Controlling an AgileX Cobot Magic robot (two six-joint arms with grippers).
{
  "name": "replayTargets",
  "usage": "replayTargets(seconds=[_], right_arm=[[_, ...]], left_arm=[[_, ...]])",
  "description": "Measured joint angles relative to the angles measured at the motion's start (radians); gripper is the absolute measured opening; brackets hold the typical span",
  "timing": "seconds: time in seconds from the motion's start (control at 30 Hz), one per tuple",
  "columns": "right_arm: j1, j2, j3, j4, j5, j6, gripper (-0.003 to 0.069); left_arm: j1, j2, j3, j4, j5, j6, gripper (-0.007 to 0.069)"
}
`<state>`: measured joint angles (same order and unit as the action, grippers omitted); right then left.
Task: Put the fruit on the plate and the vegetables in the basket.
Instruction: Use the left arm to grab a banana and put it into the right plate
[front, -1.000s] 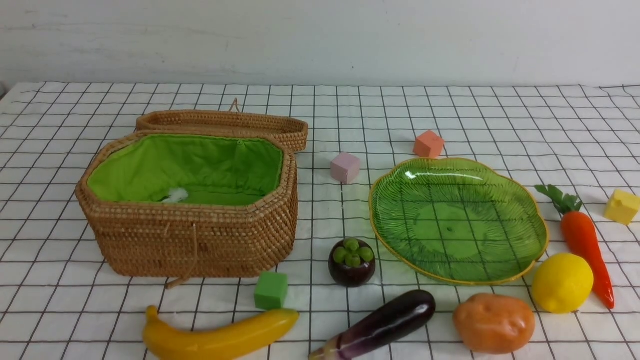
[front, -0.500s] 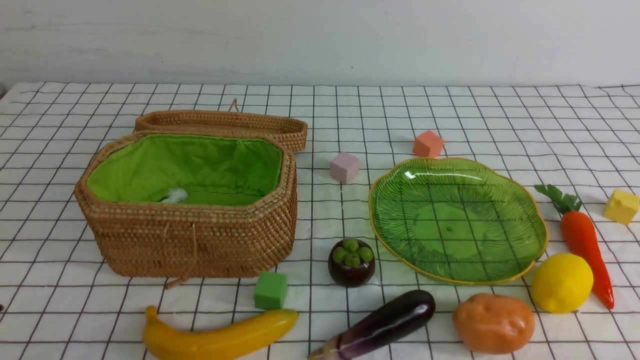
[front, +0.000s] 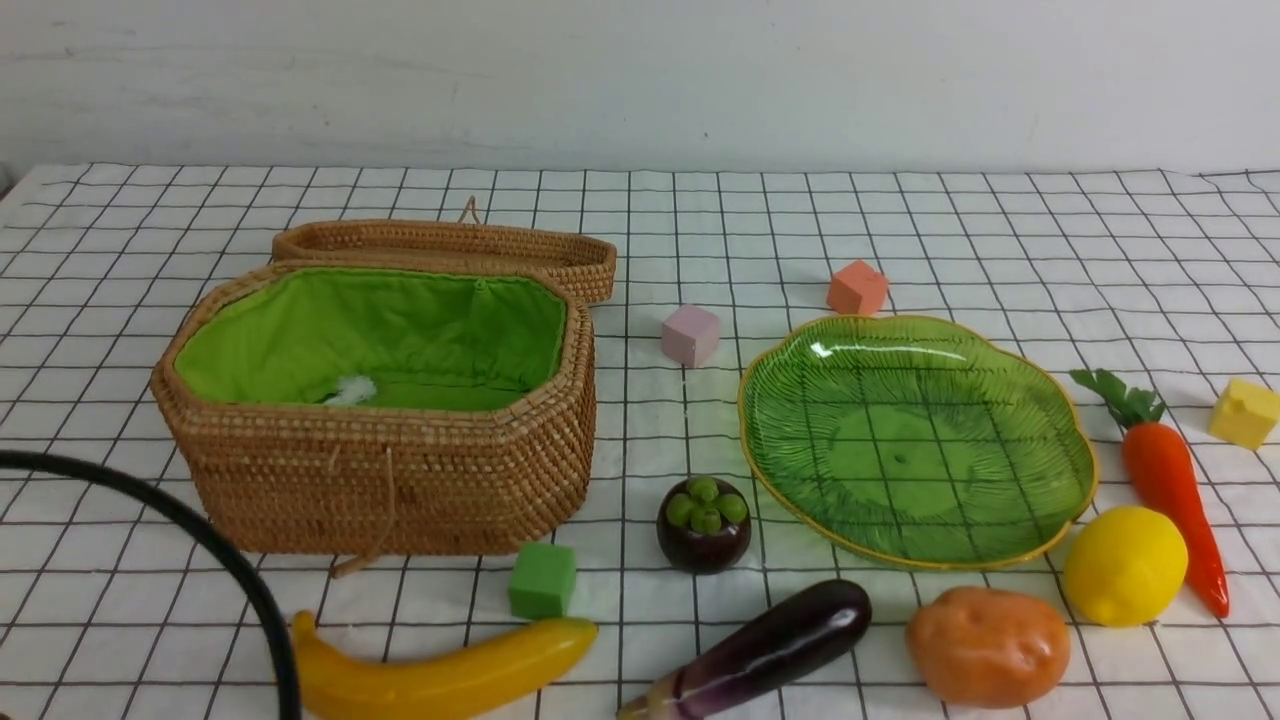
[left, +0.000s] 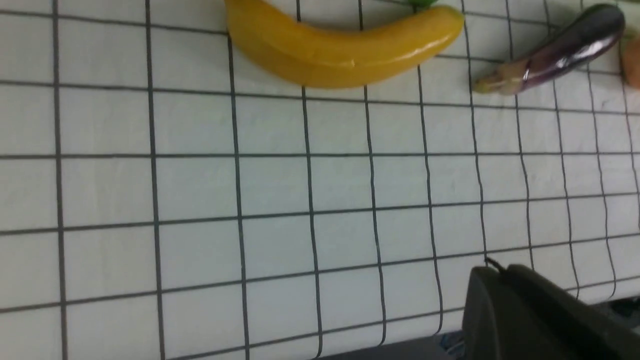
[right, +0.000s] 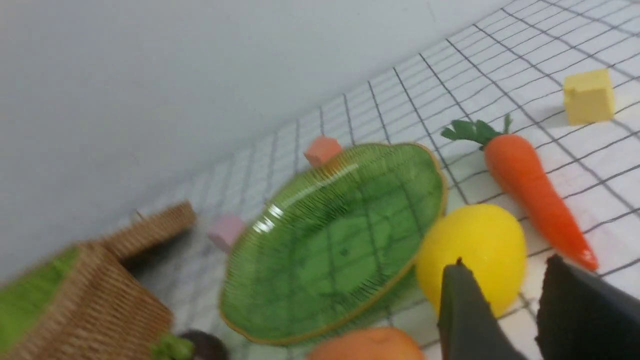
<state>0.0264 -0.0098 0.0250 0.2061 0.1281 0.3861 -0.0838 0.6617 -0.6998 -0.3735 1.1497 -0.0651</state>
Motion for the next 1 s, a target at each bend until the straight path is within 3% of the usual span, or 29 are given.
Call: replayTargets(seconds=[0.17, 0.3, 0.47, 0.63, 0.8, 1.0], right_arm=[[0.000, 0.000, -0.001, 0.057, -0.019, 0.121, 0.0237], [0.047, 0.010, -0.079, 0.076, 0.147, 0.123, 0.0202], [0.287, 0.258, -0.476, 0.101, 0.588, -0.124, 0.0136], [0.483, 0.484, -0.816, 0.106, 0.929, -0.304, 0.0128], [0.586, 0.569, -0.992, 0.106, 1.067, -0.351, 0.0128], [0.609, 0.572, -1.028, 0.087, 1.107, -0.416, 0.0131]], left_arm=[[0.000, 0.015, -0.002, -0.007, 0.017, 0.106, -0.0013], [-0.003, 0.018, -0.002, -0.037, 0.020, 0.173, -0.0013], [-0.114, 0.116, -0.067, -0.099, 0.037, 0.343, -0.0013], [-0.281, 0.273, -0.161, -0.042, 0.034, 0.473, -0.0013], [-0.439, 0.418, -0.199, 0.069, -0.050, 0.611, -0.0013], [-0.464, 0.613, -0.201, 0.155, -0.304, 0.642, 0.0014]])
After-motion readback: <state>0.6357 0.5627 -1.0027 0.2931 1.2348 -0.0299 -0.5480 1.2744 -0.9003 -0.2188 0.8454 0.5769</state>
